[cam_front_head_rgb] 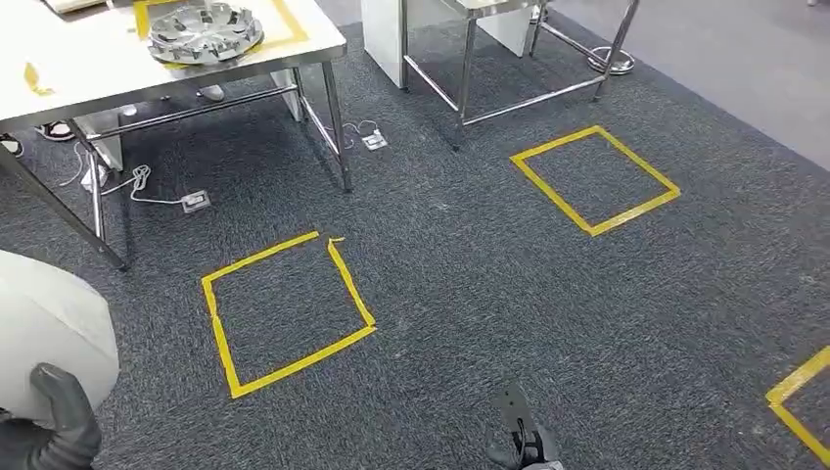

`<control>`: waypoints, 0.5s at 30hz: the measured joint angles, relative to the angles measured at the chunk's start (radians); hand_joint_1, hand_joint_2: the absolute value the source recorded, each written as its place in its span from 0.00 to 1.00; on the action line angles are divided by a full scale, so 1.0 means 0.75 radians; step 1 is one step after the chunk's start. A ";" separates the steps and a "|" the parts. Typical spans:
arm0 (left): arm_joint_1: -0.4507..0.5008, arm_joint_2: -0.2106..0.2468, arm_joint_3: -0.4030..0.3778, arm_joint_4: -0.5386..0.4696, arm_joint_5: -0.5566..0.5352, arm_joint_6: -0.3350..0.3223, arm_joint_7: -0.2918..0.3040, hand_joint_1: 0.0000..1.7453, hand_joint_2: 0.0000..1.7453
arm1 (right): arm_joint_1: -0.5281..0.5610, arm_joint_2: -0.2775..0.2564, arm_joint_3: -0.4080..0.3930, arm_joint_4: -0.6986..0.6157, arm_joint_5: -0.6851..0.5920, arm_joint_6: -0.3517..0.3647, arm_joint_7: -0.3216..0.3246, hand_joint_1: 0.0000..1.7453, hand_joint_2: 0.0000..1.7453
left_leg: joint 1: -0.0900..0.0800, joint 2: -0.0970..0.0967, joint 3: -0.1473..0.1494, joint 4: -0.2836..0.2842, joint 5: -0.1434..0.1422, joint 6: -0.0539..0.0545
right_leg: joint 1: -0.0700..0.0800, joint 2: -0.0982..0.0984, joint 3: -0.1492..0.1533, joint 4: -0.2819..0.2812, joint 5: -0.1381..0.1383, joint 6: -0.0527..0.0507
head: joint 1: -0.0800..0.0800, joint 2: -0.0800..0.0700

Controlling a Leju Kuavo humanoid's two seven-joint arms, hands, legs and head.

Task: Take the parts from the cabinet and place them on the table.

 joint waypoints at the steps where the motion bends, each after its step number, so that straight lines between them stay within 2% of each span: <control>1: -0.001 -0.002 0.000 -0.001 0.000 -0.001 0.000 1.00 1.00 | 0.000 0.001 -0.001 0.000 0.000 -0.001 0.000 0.00 1.00 | -0.001 -0.001 0.000 0.000 -0.001 0.003 | 0.000 0.000 0.002 -0.004 0.003 0.005 | 0.001 0.000; 2: -0.001 -0.003 0.000 -0.001 0.003 -0.001 0.000 1.00 1.00 | 0.000 0.001 -0.001 0.000 0.000 -0.001 0.001 0.00 1.00 | -0.007 -0.001 -0.004 0.004 -0.008 0.014 | -0.003 -0.001 0.008 -0.018 0.008 0.014 | 0.001 0.000; 3: -0.002 -0.004 0.000 -0.001 0.003 -0.001 0.000 1.00 1.00 | -0.001 0.003 -0.001 0.000 -0.001 -0.001 0.001 0.00 1.00 | -0.013 -0.003 -0.003 0.000 -0.011 0.033 | -0.010 -0.010 0.014 -0.030 0.009 0.048 | -0.002 0.000; 4: -0.003 -0.004 0.000 -0.004 0.004 -0.002 0.000 1.00 1.00 | -0.004 0.002 -0.001 0.000 -0.005 -0.004 -0.001 0.00 1.00 | 0.001 -0.005 0.007 -0.018 -0.004 0.042 | -0.001 -0.012 0.019 -0.034 0.003 0.062 | 0.000 0.000; 5: -0.004 -0.006 0.001 -0.006 0.006 -0.006 0.000 1.00 1.00 | -0.001 0.000 -0.001 -0.001 -0.005 -0.004 -0.001 0.00 1.00 | 0.007 -0.007 0.018 -0.032 0.001 0.048 | -0.009 0.006 0.012 -0.014 -0.003 0.065 | 0.000 0.000; 6: -0.009 -0.010 0.002 -0.008 0.011 -0.007 0.001 1.00 1.00 | -0.002 -0.001 -0.001 -0.001 -0.005 -0.004 -0.002 0.00 1.00 | 0.010 -0.007 0.021 -0.036 0.003 0.056 | -0.009 0.025 -0.022 0.048 -0.039 0.069 | 0.008 0.000; 8: -0.009 -0.013 0.003 -0.007 0.011 -0.009 0.001 1.00 1.00 | 0.003 -0.001 0.000 -0.001 -0.004 -0.004 0.001 0.00 1.00 | 0.010 -0.011 0.021 -0.035 0.000 0.059 | -0.016 0.036 -0.144 0.274 -0.136 0.078 | 0.012 0.000; 9: -0.009 -0.014 0.003 -0.006 0.012 -0.009 0.001 1.00 1.00 | 0.007 -0.001 -0.001 -0.001 -0.004 -0.003 0.001 0.00 1.00 | 0.010 -0.015 0.021 -0.032 -0.002 0.058 | -0.016 0.037 -0.195 0.360 -0.161 0.081 | 0.011 0.000; 10: -0.009 -0.014 0.003 -0.006 0.014 -0.011 0.001 1.00 1.00 | 0.012 -0.001 -0.001 -0.001 -0.004 0.002 0.001 0.00 1.00 | 0.011 -0.021 0.021 -0.029 -0.005 0.054 | -0.018 0.037 -0.221 0.392 -0.152 0.083 | 0.013 0.000; 11: -0.009 -0.014 0.003 -0.005 0.017 -0.012 0.001 1.00 1.00 | 0.013 -0.001 -0.001 -0.001 -0.004 0.010 0.001 0.00 1.00 | 0.012 -0.027 0.024 -0.027 -0.012 0.049 | -0.023 0.037 -0.215 0.358 -0.111 0.086 | 0.012 0.000; 12: -0.009 -0.014 0.003 -0.005 0.024 -0.014 0.001 1.00 1.00 | 0.013 -0.003 -0.001 -0.001 -0.004 0.022 0.001 0.00 1.00 | 0.015 -0.032 0.030 -0.022 -0.019 0.041 | -0.028 0.036 -0.173 0.260 -0.042 0.088 | 0.012 0.000; 13: -0.010 -0.015 0.004 -0.005 0.024 -0.017 0.001 1.00 1.00 | 0.011 -0.004 -0.001 -0.001 -0.004 0.027 0.001 0.00 1.00 | 0.021 -0.035 0.037 -0.014 -0.029 0.030 | -0.033 0.036 -0.111 0.130 0.026 0.091 | 0.012 0.000; 14: -0.011 -0.015 0.004 -0.006 0.024 -0.020 0.001 1.00 1.00 | 0.011 -0.004 -0.001 -0.001 -0.006 0.033 0.001 0.00 1.00 | 0.024 -0.036 0.041 -0.005 -0.040 0.020 | -0.039 0.037 -0.060 0.018 0.060 0.097 | 0.012 0.000; 15: -0.011 -0.015 0.005 -0.008 0.025 -0.022 0.000 1.00 1.00 | 0.009 0.000 -0.001 0.001 -0.006 0.039 0.002 0.00 1.00 | 0.016 -0.040 0.037 0.002 -0.051 0.005 | -0.025 0.047 -0.052 0.009 0.021 0.094 | 0.014 0.000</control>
